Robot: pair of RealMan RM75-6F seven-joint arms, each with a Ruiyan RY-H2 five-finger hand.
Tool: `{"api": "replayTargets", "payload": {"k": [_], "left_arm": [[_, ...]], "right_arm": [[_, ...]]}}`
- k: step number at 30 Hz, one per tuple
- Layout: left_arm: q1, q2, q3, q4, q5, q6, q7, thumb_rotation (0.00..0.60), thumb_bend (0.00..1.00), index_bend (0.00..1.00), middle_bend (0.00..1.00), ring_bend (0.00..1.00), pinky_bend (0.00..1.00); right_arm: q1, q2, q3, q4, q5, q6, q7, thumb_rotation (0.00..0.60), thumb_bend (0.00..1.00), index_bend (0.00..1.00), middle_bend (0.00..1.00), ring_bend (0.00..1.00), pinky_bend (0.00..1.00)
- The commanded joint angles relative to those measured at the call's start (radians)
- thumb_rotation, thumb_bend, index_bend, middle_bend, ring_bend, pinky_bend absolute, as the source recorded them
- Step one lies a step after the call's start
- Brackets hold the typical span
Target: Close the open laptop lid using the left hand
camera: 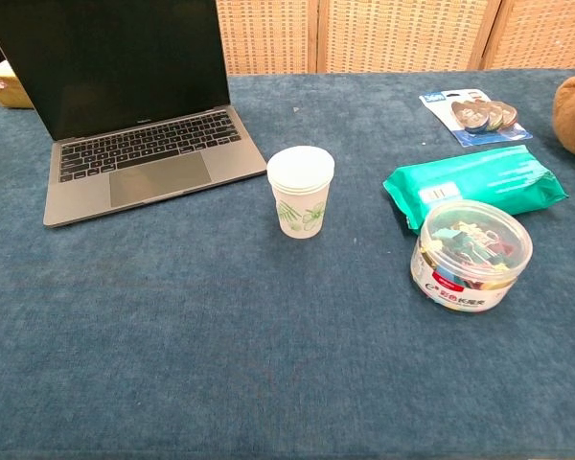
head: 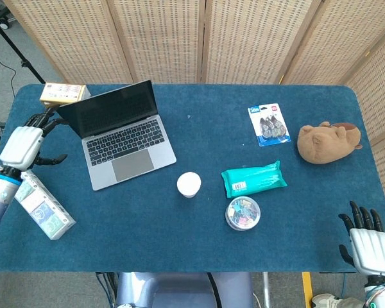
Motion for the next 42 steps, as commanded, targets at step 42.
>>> {"api": "replayTargets", "payload": {"k": [42], "left_arm": [[-0.232,-0.128,0.05,0.276,0.003,-0.141,0.018,0.6,0.19,0.27,0.08,0.13,0.14]], "right_arm": [[-0.06,0.034,-0.017,-0.006,0.013,0.06,0.03,0.6,0.37,0.21,0.0,0.0,0.0]]}}
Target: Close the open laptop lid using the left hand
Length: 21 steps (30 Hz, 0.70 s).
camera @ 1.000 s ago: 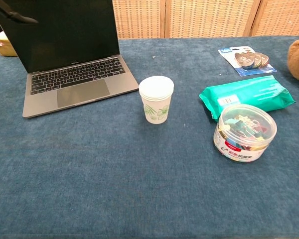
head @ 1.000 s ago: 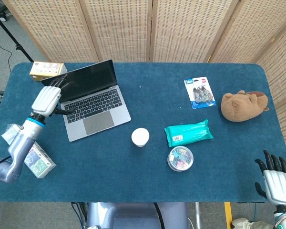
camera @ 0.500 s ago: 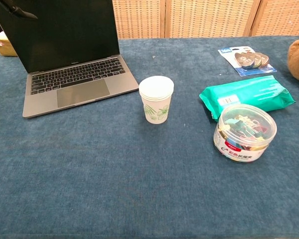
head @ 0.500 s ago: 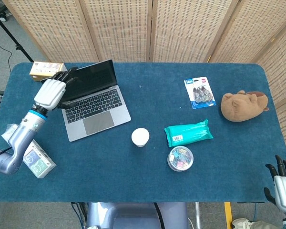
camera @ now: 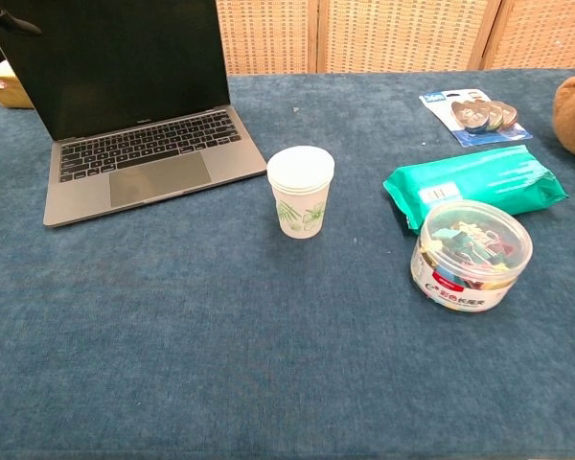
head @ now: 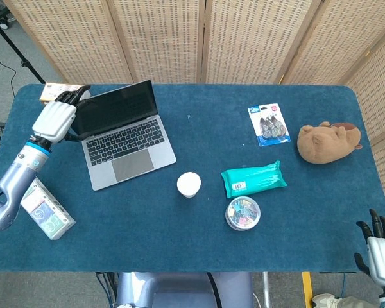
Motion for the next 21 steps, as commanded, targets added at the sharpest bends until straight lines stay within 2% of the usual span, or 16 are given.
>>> {"api": "replayTargets", "payload": {"k": [1,10,21], "left_arm": [[-0.007,-0.016,0.012,0.033,0.01,-0.003,-0.023,0.6,0.19,0.27,0.08,0.13,0.14],[-0.015,-0.044,0.03,0.109,0.022,0.006,-0.052,0.6,0.19,0.27,0.08,0.13,0.14],[-0.011,-0.067,0.042,0.15,0.003,-0.005,-0.067,0.6,0.19,0.27,0.08,0.13,0.14]], "right_arm": [[0.001,-0.001,0.001,0.001,0.004,-0.004,0.0,0.6,0.37,0.21,0.0,0.0,0.0],[0.008,-0.005,0.004,0.004,0.021,-0.018,-0.009,0.6,0.37,0.21,0.0,0.0,0.0],[0.009,-0.005,0.004,0.004,0.022,-0.021,-0.008,0.6,0.37,0.21,0.0,0.0,0.0]]}}
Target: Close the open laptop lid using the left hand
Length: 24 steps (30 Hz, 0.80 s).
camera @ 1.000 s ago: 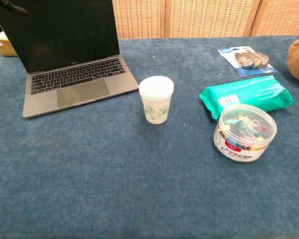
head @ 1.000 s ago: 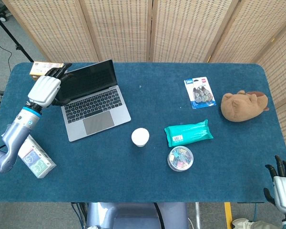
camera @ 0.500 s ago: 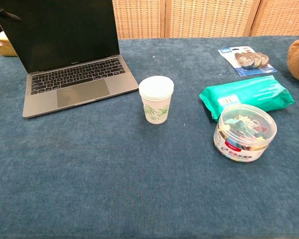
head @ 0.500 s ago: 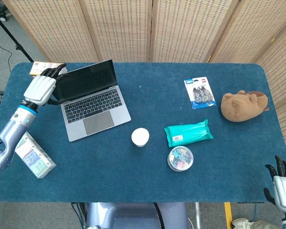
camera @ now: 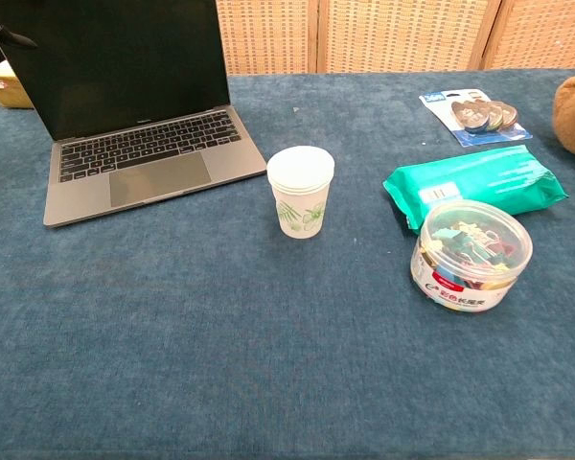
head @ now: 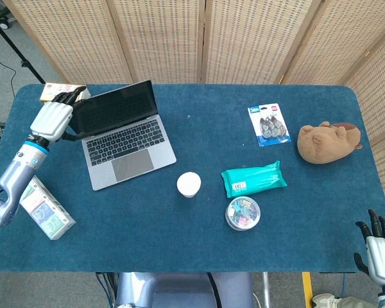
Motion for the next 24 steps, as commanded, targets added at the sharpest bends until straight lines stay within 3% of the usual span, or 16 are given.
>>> {"api": "replayTargets", "payload": {"k": [1,24], "left_arm": [[0.0,-0.007,0.002,0.017,-0.005,-0.001,0.007,0.6,0.19,0.27,0.08,0.13,0.14],[-0.012,-0.028,0.02,0.017,-0.023,-0.06,-0.054,0.6,0.19,0.27,0.08,0.12,0.14]], "right_arm": [[0.001,0.001,0.0,0.001,0.001,-0.003,0.0,0.6,0.37,0.21,0.0,0.0,0.0],[0.002,0.004,-0.002,-0.001,-0.005,-0.007,0.012,0.6,0.37,0.21,0.0,0.0,0.0]]}}
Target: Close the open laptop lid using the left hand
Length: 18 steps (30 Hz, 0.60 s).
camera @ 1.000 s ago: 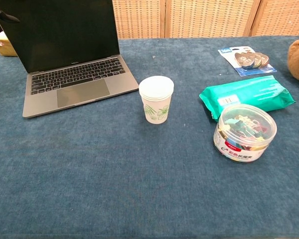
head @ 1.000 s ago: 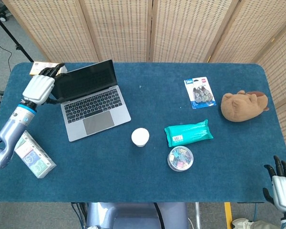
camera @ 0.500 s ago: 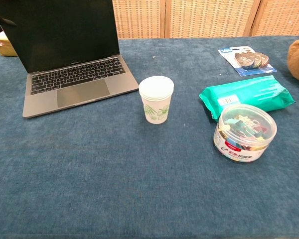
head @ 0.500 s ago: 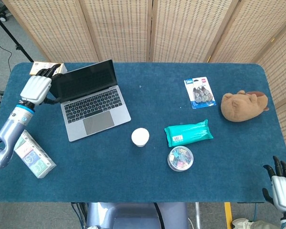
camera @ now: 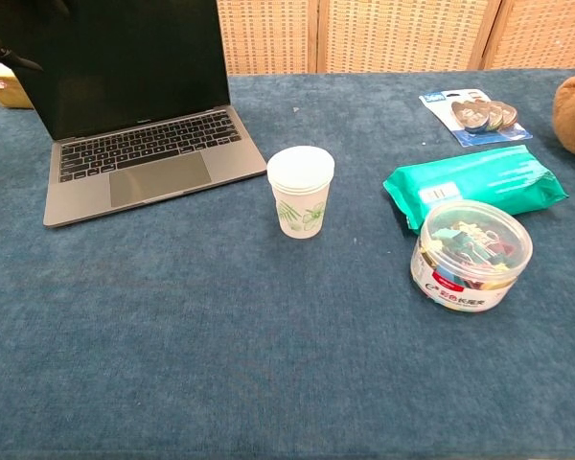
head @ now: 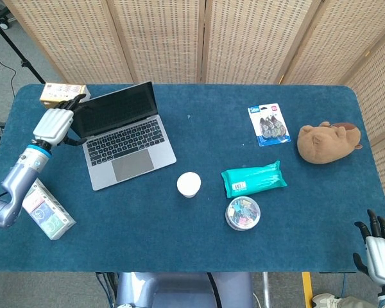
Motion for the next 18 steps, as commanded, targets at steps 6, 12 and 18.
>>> {"api": "replayTargets", "payload": {"k": [6,12,18], "left_arm": [[-0.009,-0.004,0.005,-0.014,0.018,0.015,-0.003,0.6,0.19,0.27,0.08,0.12,0.14],[-0.009,-0.001,0.003,-0.05,0.014,0.021,0.006,0.6,0.19,0.27,0.08,0.12,0.14],[-0.004,-0.003,0.003,-0.083,0.004,0.027,0.022,0.6,0.19,0.27,0.08,0.12,0.14]], "right_arm": [[0.001,0.001,0.001,0.001,0.002,-0.002,0.004,0.6,0.37,0.21,0.0,0.0,0.0],[-0.002,0.004,0.001,-0.001,-0.006,0.005,0.009,0.6,0.37,0.21,0.0,0.0,0.0],[-0.004,0.006,-0.001,-0.003,-0.013,0.007,0.012,0.6,0.37,0.21,0.0,0.0,0.0]]}}
